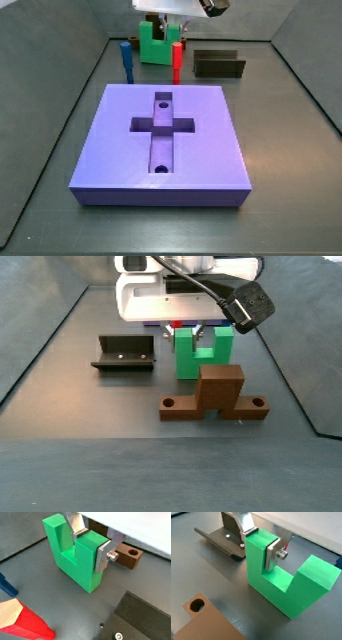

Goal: Pick up the green object. Move up. Move to above the board. Insert the green object.
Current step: Pick up the green object.

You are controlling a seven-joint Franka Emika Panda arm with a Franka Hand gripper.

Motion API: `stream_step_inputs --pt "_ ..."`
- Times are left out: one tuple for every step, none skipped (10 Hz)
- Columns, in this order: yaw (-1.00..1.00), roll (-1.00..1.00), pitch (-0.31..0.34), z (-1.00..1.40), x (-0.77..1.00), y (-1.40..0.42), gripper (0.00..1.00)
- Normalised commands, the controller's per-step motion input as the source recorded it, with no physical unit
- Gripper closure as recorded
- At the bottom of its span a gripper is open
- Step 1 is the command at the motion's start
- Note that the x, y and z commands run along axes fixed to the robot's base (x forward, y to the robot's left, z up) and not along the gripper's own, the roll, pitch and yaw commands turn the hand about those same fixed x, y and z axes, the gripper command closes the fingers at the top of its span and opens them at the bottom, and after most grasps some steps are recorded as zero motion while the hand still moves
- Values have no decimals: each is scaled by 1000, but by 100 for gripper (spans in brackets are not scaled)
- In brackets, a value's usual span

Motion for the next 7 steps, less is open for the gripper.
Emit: stream_step_inputs --pt "0 0 0 0 0 0 100" --pt "0 0 0 0 0 0 100" --pt "0 0 0 0 0 0 100" --pt "0 0 0 0 0 0 100" --pt "0 0 0 0 0 0 100" --pt "0 0 0 0 0 0 100" --pt "0 0 0 0 0 0 100"
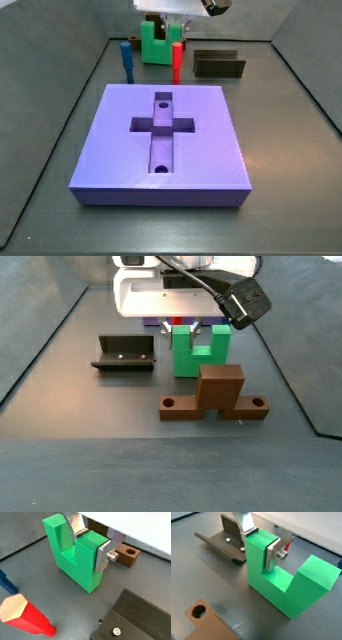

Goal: Pick up the green object. Move up. Move to above the board. Insert the green object.
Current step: Pick up the green object.

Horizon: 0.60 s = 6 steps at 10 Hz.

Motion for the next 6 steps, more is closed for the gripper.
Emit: stream_step_inputs --pt "0 0 0 0 0 0 100" --pt "0 0 0 0 0 0 100" --pt "0 0 0 0 0 0 100" --pt "0 0 0 0 0 0 100" --pt "0 0 0 0 0 0 100" --pt "0 0 0 0 0 0 100"
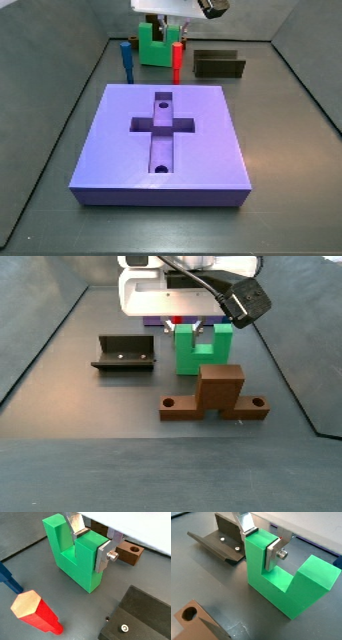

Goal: Pick up the green object. Move up. Move to above the board. Insert the green object.
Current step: Pick up the green object, then move up, then move to above the board.

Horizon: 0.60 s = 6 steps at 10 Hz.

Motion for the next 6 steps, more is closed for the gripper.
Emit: stream_step_inputs --pt "0 0 0 0 0 0 100" --pt "0 0 0 833 0 0 100" --pt "-13 0 10 807 1 -1 100" --pt "-16 7 52 589 -36 1 100" --pt "-3 24 35 210 18 3 100" --pt "0 0 0 1400 0 0 100"
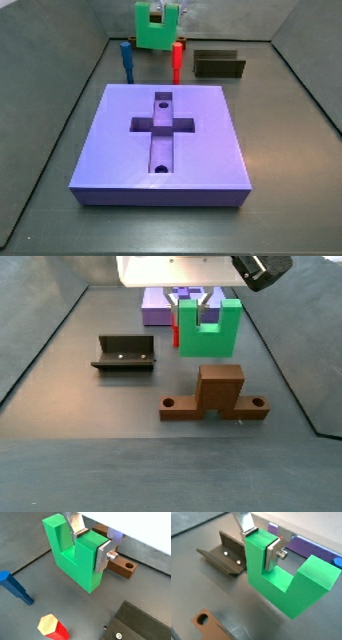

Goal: Pick up the green object. Move up. Move to above the board. Insert the green object.
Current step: Move to above the board.

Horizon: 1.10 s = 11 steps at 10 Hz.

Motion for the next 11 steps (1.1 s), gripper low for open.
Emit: stream_step_inputs --pt "4 -3 29 1400 -22 -1 100" --pt "1 15 32 1400 -41 0 100" --pt "-1 12 19 1400 23 -1 100" --pt "-1 1 49 1400 39 7 100" --pt "5 8 81 796 4 5 100" --pt "7 7 53 289 32 1 100" --pt "0 3 50 175 41 3 100" --pt "220 164 94 207 -50 -1400 100" --pt "211 180 82 185 -56 -1400 100" --pt "146 191 41 186 -63 -1400 100" --pt "64 72 10 184 -65 -1400 100"
